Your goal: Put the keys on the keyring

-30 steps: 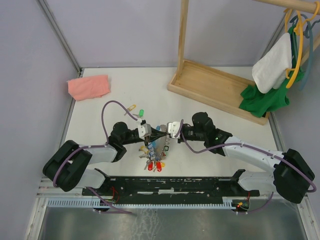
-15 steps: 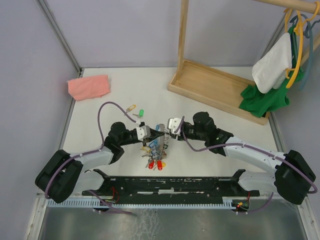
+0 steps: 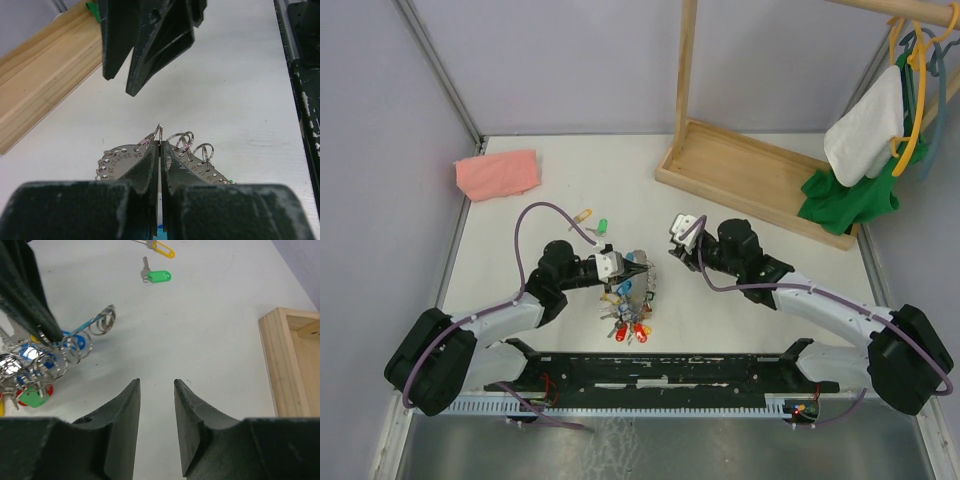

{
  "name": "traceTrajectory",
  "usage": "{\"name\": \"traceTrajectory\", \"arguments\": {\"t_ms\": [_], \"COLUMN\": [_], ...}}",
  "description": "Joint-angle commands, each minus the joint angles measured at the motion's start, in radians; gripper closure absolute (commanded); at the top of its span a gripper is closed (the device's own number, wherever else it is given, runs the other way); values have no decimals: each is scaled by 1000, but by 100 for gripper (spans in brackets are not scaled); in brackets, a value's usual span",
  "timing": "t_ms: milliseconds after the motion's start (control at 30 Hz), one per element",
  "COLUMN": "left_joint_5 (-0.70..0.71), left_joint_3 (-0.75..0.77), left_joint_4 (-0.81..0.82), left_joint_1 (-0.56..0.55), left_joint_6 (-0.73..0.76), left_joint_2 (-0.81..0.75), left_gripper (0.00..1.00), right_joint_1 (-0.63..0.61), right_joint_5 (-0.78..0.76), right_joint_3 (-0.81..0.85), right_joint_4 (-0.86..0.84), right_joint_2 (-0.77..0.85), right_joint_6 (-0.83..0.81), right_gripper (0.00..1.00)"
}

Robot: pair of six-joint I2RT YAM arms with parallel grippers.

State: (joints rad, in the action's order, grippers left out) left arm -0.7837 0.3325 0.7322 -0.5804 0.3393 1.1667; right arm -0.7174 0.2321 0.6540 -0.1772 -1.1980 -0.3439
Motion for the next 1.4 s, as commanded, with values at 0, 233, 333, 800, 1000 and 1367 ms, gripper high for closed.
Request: {"name": "traceTrajectory", "arguments": {"t_ms": [0, 233, 333, 800, 1000, 1367], "left_joint_5": [32, 62, 58, -86, -136, -53], "left_joint_3": [53, 78, 79, 66, 71, 99], "left_joint_4": [-2, -43, -43, -43, -70, -107], "left_joint_1": [-4, -4, -5, -6, -7, -7], "left_joint_6": [12, -18, -24, 19, 38, 5], "left_joint_2": [-9, -16, -21, -30, -31, -9], "left_gripper": [97, 97, 97, 97, 97, 97], "right_joint_1": [2, 3, 1, 3, 11, 28], "right_joint_5": [160, 417, 475, 494, 460, 459], "right_joint_3": [-66, -43, -9, 82, 89, 48], "right_joint_4": [-117, -79, -27, 36, 46, 43], "right_joint_2": [79, 81, 43, -66, -96, -55], "right_joint_6": [13, -26, -40, -86, -103, -92], "right_gripper": [59, 62, 66, 81, 74, 66]}}
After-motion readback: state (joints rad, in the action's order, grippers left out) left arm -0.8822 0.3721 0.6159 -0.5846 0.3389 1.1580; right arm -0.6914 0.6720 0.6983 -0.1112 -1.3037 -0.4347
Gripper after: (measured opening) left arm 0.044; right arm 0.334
